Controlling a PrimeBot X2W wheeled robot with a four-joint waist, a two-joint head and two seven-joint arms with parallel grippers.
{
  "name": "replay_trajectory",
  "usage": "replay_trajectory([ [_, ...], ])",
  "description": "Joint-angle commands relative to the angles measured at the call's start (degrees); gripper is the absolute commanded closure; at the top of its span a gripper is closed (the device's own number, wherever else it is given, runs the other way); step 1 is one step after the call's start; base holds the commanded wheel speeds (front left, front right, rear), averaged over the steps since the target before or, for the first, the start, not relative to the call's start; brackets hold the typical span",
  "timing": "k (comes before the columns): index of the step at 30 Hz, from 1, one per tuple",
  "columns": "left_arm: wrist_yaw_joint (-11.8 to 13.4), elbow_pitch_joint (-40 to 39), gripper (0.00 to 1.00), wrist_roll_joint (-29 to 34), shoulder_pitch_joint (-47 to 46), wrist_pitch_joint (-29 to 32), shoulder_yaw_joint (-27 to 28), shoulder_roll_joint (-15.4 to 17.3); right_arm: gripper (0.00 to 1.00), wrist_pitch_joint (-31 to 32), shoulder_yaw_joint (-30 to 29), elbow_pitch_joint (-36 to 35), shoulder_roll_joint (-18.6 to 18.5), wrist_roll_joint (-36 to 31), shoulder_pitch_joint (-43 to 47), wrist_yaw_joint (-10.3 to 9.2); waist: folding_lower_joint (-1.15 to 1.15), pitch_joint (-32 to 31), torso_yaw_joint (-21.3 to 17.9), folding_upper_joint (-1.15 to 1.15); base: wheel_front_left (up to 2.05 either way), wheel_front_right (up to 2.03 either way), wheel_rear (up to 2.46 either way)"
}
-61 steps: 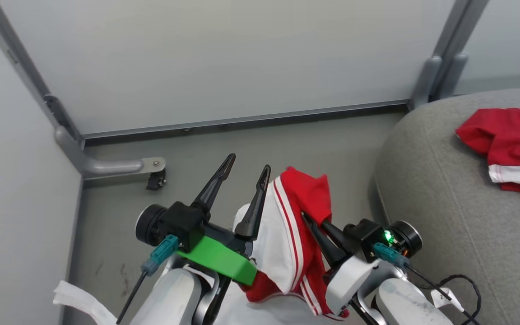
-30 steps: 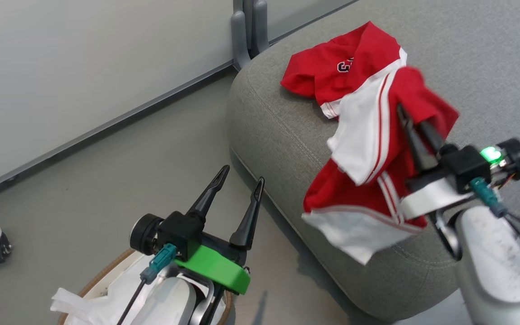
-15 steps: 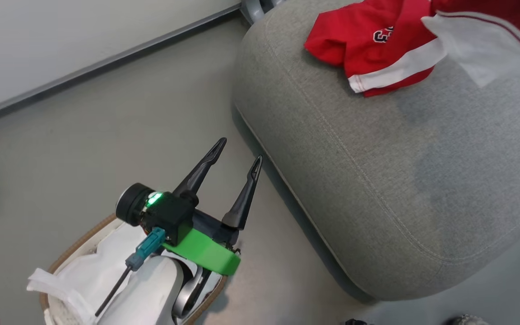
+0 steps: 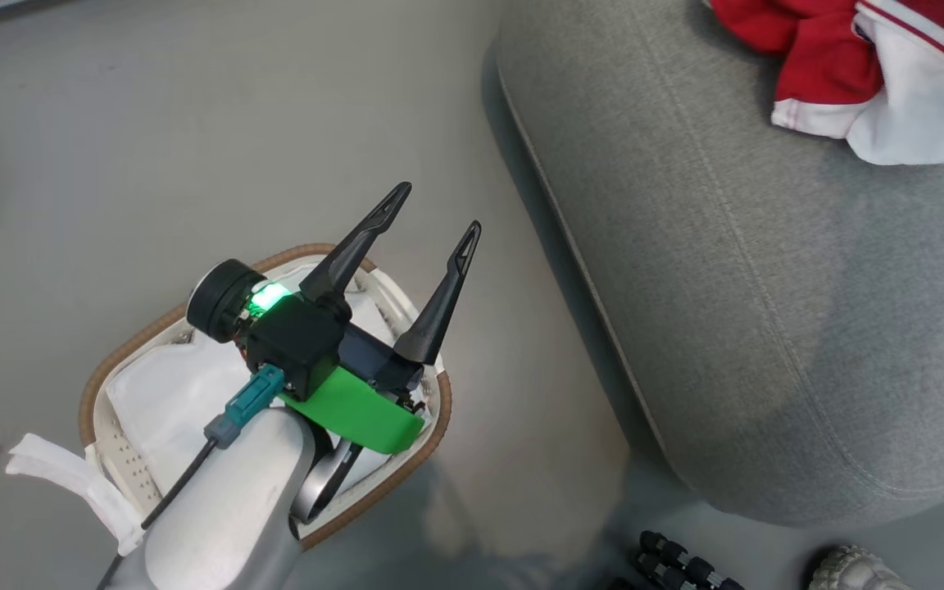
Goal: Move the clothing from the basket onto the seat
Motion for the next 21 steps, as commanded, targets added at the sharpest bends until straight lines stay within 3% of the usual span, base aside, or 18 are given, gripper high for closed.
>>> replay_trajectory([
  [1,-0.1,-0.1,0.0,-0.3,-1.2,0.0,0.1,0.6,1.0,0.0,-1.9,1.3,1.0,-0.9,2.5,-0.09,-0.01,4.3,4.2,0.0,0.0,0.0,0.0],
  [2,-0.1,0.0,0.0,-0.4,-1.3,0.0,0.1,0.8,1.0,0.0,-3.7,2.3,1.7,-1.7,3.7,-0.09,-0.01,4.3,4.3,0.0,0.0,0.0,0.0],
  [4,-0.1,0.2,0.0,-0.4,-1.4,0.0,0.2,0.8,0.71,-0.1,-7.3,3.7,3.2,-2.7,5.6,-0.09,-0.01,4.3,4.5,0.0,0.0,0.0,0.0],
  [5,-0.1,0.3,0.0,-0.4,-1.3,0.0,0.3,0.7,0.28,-0.1,-8.6,4.1,4.0,-3.1,7.0,-0.09,-0.01,4.0,4.5,0.0,0.0,0.0,0.0],
  [6,-0.1,0.5,0.0,-0.4,-1.0,0.0,0.4,0.6,0.0,-0.1,-9.7,4.3,4.6,-3.2,8.2,-0.08,-0.01,3.7,4.4,0.0,0.0,0.0,0.0],
  [12,-0.1,2.5,0.0,-1.0,0.9,0.0,1.0,-0.7,0.0,-0.1,-13.4,0.7,7.4,-1.0,17.3,-0.09,-0.01,0.0,3.5,0.0,0.0,0.0,0.0],
  [21,-0.1,4.9,0.0,-0.5,5.0,0.0,3.2,-3.1,0.0,-0.1,-9.7,-5.7,8.9,3.5,29.1,-0.08,-0.01,-7.6,2.9,0.0,0.0,0.0,0.0],
])
